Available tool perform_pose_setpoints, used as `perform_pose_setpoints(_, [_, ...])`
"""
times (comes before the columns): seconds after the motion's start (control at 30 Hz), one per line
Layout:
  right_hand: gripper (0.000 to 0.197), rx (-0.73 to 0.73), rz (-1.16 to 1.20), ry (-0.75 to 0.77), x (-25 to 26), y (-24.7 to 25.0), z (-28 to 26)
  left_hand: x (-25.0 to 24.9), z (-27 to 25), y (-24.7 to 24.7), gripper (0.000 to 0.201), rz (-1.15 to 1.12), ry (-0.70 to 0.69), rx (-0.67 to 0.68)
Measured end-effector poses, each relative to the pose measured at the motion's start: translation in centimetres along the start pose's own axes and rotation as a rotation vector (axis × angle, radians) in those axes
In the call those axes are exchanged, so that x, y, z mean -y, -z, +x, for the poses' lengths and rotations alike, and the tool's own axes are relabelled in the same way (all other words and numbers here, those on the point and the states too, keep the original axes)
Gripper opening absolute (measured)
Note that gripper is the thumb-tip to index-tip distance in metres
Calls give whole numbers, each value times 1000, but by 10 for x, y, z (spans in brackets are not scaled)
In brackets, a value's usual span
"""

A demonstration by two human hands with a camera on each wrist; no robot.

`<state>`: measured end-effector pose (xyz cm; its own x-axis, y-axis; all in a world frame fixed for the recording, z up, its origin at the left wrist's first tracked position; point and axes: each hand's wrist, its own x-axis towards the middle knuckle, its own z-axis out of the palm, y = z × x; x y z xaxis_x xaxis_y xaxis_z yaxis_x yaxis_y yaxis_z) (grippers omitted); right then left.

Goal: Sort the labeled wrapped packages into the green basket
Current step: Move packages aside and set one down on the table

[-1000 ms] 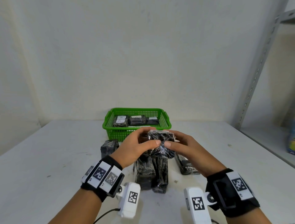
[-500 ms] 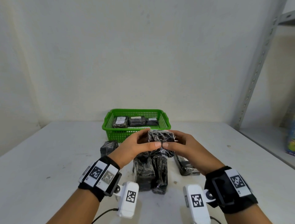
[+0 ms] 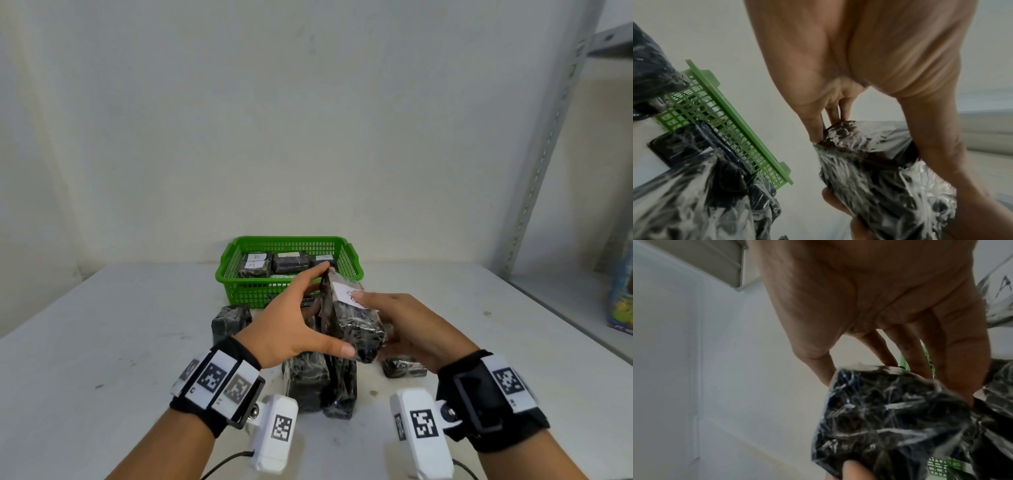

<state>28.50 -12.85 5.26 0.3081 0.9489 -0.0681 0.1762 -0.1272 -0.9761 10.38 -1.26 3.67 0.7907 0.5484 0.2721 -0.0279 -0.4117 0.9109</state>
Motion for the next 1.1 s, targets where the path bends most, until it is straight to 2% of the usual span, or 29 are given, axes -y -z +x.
perform_pose_setpoints(0.07, [40,-30,58,39,-1,0,0,-1,0,-1,124,-58,-36,19])
perform_pose_setpoints(0.13, [48,-63,142,86,-2,1,1,-2,1,-4,115,-121,-52,20])
perform_pose_setpoints(0.23, [62,-101,116,181,-3,0,-4,-9,4,-9,94,-190,8,-66])
perform_pose_setpoints(0.33, [62,-82,83,208,-6,-1,-6,-9,7,-9,70,-97,2,-143])
perform_pose_setpoints(0.4, [57,-78,130,178,-6,1,-7,-7,6,-7,74,-86,-23,-148])
perform_pose_setpoints(0.53, [72,-7,79,50,-6,5,-13,-7,3,-7,78,-60,-92,-79])
perform_pose_setpoints(0.67, [56,55,130,-37,-3,3,-16,-10,1,-10,80,-32,-152,-27])
perform_pose_setpoints(0.8, [40,40,141,0,0,1,-19,-12,1,-8,80,37,-172,40])
perform_pose_setpoints(0.87, [36,22,139,42,-1,0,-18,-13,1,-8,84,28,-123,76])
perform_pose_setpoints(0.97, [40,-19,148,81,1,-2,-14,-14,2,-10,89,-9,31,62])
perform_pose_setpoints(1.1, [41,-48,142,93,2,-4,-11,-15,5,-15,57,-165,117,69])
